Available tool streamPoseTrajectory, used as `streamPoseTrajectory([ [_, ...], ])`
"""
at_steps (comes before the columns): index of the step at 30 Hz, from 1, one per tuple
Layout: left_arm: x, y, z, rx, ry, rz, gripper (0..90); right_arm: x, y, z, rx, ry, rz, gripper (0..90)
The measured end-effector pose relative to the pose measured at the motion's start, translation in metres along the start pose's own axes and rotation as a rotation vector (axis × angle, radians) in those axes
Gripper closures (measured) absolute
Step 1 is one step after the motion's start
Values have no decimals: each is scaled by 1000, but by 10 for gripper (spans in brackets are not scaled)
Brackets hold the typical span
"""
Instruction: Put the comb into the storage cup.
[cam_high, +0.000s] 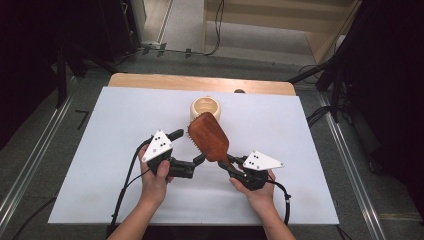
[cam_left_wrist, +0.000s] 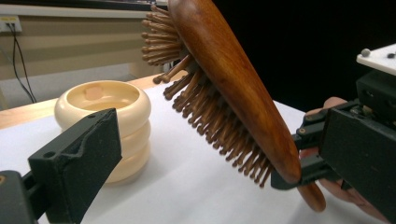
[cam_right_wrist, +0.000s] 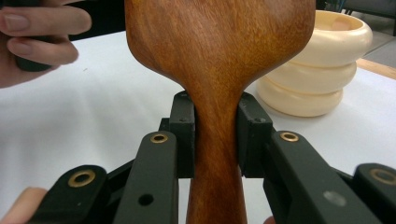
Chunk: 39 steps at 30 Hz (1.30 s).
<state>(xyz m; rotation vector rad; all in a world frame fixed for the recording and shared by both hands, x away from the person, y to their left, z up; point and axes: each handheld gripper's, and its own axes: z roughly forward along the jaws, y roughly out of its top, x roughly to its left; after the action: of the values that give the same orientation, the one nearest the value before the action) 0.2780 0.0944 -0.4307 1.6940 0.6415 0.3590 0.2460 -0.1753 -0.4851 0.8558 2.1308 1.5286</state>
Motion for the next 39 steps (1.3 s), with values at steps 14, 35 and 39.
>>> streamPoseTrajectory([
  [14,-9,6,27,22,-18,-74,39,10,1,8,-14,21,-19,705],
  [35,-4,10,36,5,0,-229,350,16,3,12,-57,-5,50,705],
  [39,-2,9,40,21,-12,-260,378,17,2,14,-55,-9,61,705],
])
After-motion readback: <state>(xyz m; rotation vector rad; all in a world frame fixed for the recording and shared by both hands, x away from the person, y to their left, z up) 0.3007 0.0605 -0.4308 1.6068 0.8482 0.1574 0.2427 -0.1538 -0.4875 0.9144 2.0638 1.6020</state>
